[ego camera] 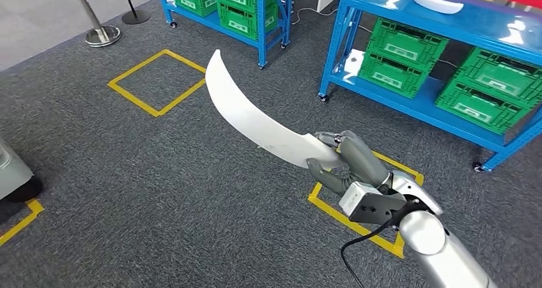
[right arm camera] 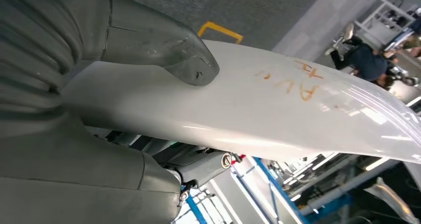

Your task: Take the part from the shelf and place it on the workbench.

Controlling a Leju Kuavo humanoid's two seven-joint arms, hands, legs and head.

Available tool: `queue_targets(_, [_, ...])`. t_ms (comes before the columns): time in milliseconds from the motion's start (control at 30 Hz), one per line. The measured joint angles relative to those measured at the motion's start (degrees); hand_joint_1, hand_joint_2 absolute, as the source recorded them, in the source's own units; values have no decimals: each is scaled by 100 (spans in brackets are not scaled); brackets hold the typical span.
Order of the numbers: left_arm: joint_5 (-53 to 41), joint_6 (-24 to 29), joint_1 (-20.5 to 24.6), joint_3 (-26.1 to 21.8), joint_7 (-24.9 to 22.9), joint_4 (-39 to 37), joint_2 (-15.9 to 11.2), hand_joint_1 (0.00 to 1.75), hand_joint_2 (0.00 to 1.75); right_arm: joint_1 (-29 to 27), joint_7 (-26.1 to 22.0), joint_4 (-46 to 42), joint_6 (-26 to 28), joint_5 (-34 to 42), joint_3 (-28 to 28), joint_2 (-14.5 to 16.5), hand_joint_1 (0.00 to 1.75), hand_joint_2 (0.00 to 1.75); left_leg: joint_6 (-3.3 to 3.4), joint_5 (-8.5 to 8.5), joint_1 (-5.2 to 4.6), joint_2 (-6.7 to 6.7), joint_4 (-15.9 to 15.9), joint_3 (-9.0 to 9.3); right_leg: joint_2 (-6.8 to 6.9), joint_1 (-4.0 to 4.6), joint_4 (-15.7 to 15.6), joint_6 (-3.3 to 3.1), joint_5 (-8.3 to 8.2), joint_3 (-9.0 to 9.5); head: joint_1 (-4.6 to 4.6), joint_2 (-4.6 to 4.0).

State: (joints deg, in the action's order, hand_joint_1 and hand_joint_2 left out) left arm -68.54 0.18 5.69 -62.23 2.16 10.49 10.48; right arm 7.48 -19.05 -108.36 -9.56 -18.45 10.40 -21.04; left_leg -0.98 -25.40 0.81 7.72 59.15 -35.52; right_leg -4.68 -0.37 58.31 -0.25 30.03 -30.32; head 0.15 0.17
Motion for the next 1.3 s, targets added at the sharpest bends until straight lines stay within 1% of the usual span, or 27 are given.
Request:
queue_targets(33, [1, -18, 19, 14, 25, -1, 16, 0, 175, 41, -13, 22, 30, -27, 33, -1, 175, 175, -47, 29, 13, 78, -19, -33, 91, 5, -21, -20, -21, 4, 2, 0])
queue_targets(67, [3, -40, 26, 19, 25, -2, 31, 0, 175, 72, -29, 46, 59, -53, 73, 2, 175, 175, -75, 35, 12, 42, -8, -59, 174, 5, -53, -50, -46, 19, 0, 0])
queue_targets(133, [1, -62, 21, 34, -45, -4, 51, 0, 175, 116, -79, 104, 114, -80, 148, 6, 175, 175, -104, -134, -17, -292, 272, -214, 348, -5, -125, -125, -96, 49, -11, 0])
queue_targets(167, [-12, -66, 15, 44, -107, -7, 57, 0, 175, 123, -102, 142, 143, -79, 173, 7, 175, 175, -110, -308, -26, -511, 582, -352, 438, 3, -139, -151, -105, 55, -17, 0])
queue_targets(200, [-30, -66, 4, 54, -191, -10, 63, 0, 175, 114, -124, 185, 171, -77, 190, 8, 175, 175, -126, -500, -30, -645, 956, -527, 525, 12, -138, -172, -104, 51, -23, 0])
queue_targets(267, [-75, -55, -36, 70, -421, -13, 51, 0, 175, 48, -152, 256, 233, -71, 211, 8, 175, 175, -156, -697, -25, -720, 1505, -764, 711, 23, -123, -185, -90, 44, -23, 0])
queue_targets(300, [-95, -47, -68, 77, -548, -14, 31, 0, 175, -2, -166, 277, 264, -72, 220, 9, 175, 175, -164, -647, -24, -739, 1500, -738, 798, 23, -114, -183, -79, 44, -23, 0])
queue_targets(333, [-119, -40, -98, 84, -672, -12, 0, 0, 175, -61, -182, 285, 299, -84, 225, 10, 175, 175, -168, -507, -23, -774, 1269, -594, 884, 20, -101, -175, -63, 47, -23, 0])
queue_targets(367, [-148, -36, -124, 92, -783, -10, -38, 0, 175, -118, -196, 288, 337, -103, 227, 13, 175, 175, -165, -333, -25, -863, 881, -368, 963, 21, -84, -159, -41, 54, -23, 0])
queue_targets(433, [-210, -33, -147, 121, -938, -2, -120, 0, 175, -232, -221, 281, 413, -166, 222, 22, 175, 175, -109, -140, -56, -1064, 213, 21, 1098, 49, -41, -107, 17, 58, -17, 0])
queue_targets(467, [-228, -16, -151, 137, -983, 3, -161, 0, 175, -289, -230, 268, 450, -195, 215, 32, 175, 175, -67, -125, -68, -1111, 63, 101, 1157, 68, -27, -81, 42, 67, -10, 0])
queue_targets(533, [-170, 58, -170, 156, -972, 12, -248, 0, 175, -396, -270, 215, 501, -229, 179, 61, 175, 175, 19, -130, -72, -1012, 23, 91, 1275, 88, -28, -37, 68, 92, 4, 0])
queue_targets(567, [-82, 102, -181, 150, -904, 15, -290, 0, 175, -437, -303, 183, 514, -224, 153, 77, 175, 175, 47, -122, -64, -949, 15, 85, 1263, 79, -16, -7, 89, 104, 3, 0])
queue_targets(600, [35, 133, -186, 133, -798, 22, -330, 0, 175, -470, -348, 151, 518, -209, 124, 91, 175, 175, 78, -109, -52, -892, 5, 82, 1146, 64, 51, 25, 146, 86, 4, 0])
queue_targets(633, [153, 149, -179, 106, -665, 32, -367, 0, 175, -501, -395, 127, 519, -183, 88, 100, 175, 175, 109, -93, -36, -835, -6, 81, 961, 44, 233, 55, 268, 10, 8, 0])
queue_targets(700, [297, 156, -151, 50, -414, 54, -424, 0, 175, -575, -461, 100, 516, -136, 9, 110, 175, 175, 153, -70, -26, -708, -10, 62, 581, 12, 934, 92, 633, -324, 14, 0])
queue_targets(767, [321, 117, -132, 27, -273, 64, -450, 0, 175, -657, -500, 96, 512, -109, -50, 119, 175, 175, 165, -57, -32, -553, -3, 44, 483, -1, 1598, 102, 849, -676, 16, 0])
queue_targets(800, [319, 87, -128, 25, -238, 65, -451, 0, 175, -694, -518, 96, 511, -99, -66, 129, 175, 175, 160, -52, -34, -472, 2, 40, 475, -5, 1653, 100, 789, -728, 16, 0])
queue_targets(867, [291, 17, -121, 20, -186, 63, -427, 0, 175, -744, -549, 96, 510, -78, -95, 152, 175, 175, 139, -37, -33, -312, 14, 39, 414, -22, 1136, 81, 402, -522, 17, 0])
queue_targets(933, [208, -53, -82, 18, -147, 60, -369, 0, 175, -773, -573, 91, 518, -73, -113, 177, 175, 175, 94, -15, -33, -163, 32, 19, 143, -42, 381, 63, 84, -198, 16, 0])
queue_targets(1000, [91, -127, -6, 27, -114, 57, -309, 0, 175, -837, -595, 51, 567, -114, -117, 216, 175, 175, 17, 25, -21, -20, 24, -27, 6, -23, 77, 38, 8, -86, 15, 0])
queue_targets(1067, [-12, -197, 63, 58, -87, 55, -262, 0, 175, -919, -610, -38, 649, -204, -111, 288, 175, 175, -73, 72, 0, 96, -2, -88, 164, -1, 51, -35, -40, -90, 15, 0])
queue_targets(1100, [-53, -226, 93, 82, -75, 53, -242, 0, 175, -952, -616, -86, 684, -250, -105, 335, 175, 175, -98, 47, -5, 20, 39, -127, 239, -2, 26, -84, -68, -83, 14, 0])
queue_targets(1133, [-88, -248, 132, 110, -58, 52, -223, 0, 175, -989, -622, -137, 716, -286, -100, 383, 175, 175, -116, -45, -16, -133, 172, -204, 325, -4, -2, -138, -97, -77, 8, 0])
queue_targets(1200, [-125, -271, 229, 164, 0, 52, -207, 0, 175, -1058, -630, -206, 752, -330, -87, 469, 175, 175, -131, -414, -38, -540, 773, -466, 501, 15, -28, -206, -123, -82, -4, 0])
queue_targets(1267, [-128, -278, 313, 194, 50, 55, -209, 0, 175, -1081, -630, -228, 762, -349, -58, 539, 175, 175, -160, -727, -28, -698, 1468, -739, 686, 34, -25, -226, -127, -102, -9, 0])
queue_targets(1300, [-121, -281, 334, 199, 58, 55, -217, 0, 175, -1071, -630, -227, 761, -355, -37, 570, 175, 175, -172, -749, -21, -724, 1595, -758, 770, 37, -24, -228, -128, -108, -9, 0])
